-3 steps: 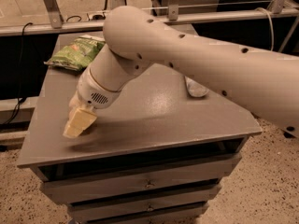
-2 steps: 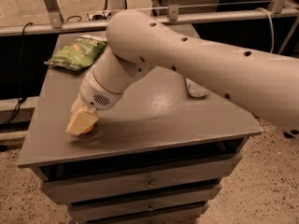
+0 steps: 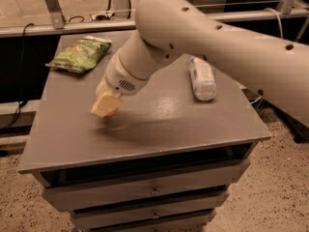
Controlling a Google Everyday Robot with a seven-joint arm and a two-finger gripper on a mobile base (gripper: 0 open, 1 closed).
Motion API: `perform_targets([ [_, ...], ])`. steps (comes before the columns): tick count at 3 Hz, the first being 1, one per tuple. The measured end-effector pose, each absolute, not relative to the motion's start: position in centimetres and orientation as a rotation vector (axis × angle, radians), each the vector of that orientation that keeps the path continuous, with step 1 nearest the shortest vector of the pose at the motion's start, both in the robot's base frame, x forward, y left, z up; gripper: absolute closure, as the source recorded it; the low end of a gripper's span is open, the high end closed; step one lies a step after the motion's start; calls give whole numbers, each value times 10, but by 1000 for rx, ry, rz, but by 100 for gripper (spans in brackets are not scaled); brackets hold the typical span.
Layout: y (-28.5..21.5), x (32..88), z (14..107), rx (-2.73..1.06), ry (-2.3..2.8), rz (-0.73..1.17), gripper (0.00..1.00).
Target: Move orange near blue plastic bottle
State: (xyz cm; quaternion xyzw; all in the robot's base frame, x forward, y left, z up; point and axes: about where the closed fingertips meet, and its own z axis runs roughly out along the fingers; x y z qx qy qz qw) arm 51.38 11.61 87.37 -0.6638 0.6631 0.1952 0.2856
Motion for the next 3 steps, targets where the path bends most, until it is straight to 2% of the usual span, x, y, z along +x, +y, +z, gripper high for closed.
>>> perform_targets([
  [1,67,556,911,-1695,1765,422,100],
  [3,67,563,930,-1671,1739,406,100],
])
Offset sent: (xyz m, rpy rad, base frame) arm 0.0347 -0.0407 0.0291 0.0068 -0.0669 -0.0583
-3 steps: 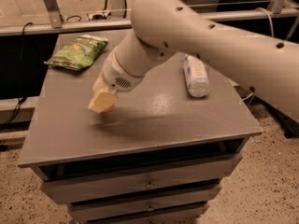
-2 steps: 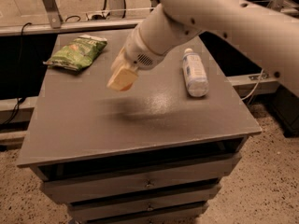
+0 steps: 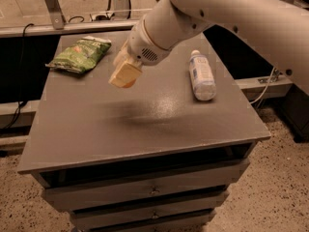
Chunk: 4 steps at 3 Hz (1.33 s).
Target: Move orange near blue plastic bottle
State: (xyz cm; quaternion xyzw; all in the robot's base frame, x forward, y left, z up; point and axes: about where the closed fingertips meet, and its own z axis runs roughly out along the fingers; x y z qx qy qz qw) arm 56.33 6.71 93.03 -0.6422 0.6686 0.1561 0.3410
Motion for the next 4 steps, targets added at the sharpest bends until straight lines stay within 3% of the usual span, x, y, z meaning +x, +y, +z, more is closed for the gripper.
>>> perform_targets([
  [2,42,581,927,-1644,1762,312,100],
  [4,-29,627,899,-1579,1873,193,100],
])
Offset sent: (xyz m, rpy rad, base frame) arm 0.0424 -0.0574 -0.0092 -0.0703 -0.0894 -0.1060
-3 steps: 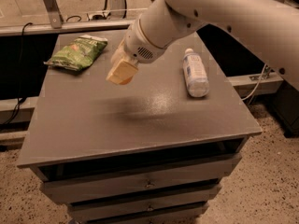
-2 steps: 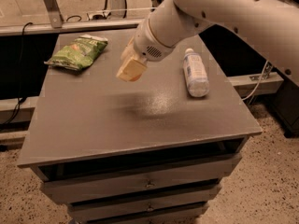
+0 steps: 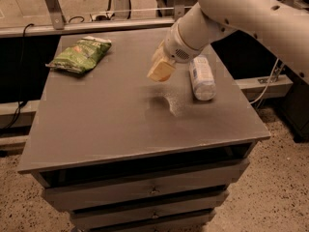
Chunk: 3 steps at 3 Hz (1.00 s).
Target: Move orange near blue plastic bottle
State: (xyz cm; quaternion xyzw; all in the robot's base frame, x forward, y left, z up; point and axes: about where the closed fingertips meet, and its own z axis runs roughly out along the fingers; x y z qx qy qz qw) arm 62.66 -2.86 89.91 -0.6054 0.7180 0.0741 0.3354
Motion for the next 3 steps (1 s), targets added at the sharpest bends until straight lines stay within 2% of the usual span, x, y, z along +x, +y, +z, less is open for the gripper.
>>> perform_targets([
  [2,-69,639,885,-1630,1915,157,100],
  [3,-74,644,877,-1656,1920,183,74],
])
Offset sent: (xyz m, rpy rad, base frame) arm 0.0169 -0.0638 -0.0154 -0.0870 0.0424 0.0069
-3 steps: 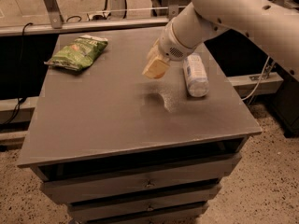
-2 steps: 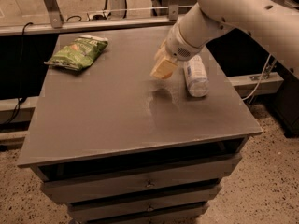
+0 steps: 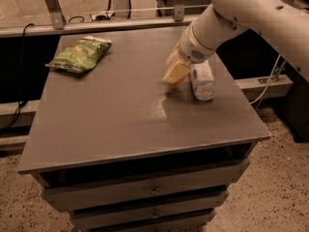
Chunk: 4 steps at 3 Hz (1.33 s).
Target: Move orange near blue plastic bottle
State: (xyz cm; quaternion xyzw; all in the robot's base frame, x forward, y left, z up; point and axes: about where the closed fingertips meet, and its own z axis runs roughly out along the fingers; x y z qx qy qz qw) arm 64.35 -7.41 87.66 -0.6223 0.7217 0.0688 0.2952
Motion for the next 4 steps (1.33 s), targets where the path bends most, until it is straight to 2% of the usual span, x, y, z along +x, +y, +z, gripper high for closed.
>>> perform_targets([
  [3,-86,641,866,-1679,1943,184,5],
  [4,-87,641,864,-1679,1946,185,0],
])
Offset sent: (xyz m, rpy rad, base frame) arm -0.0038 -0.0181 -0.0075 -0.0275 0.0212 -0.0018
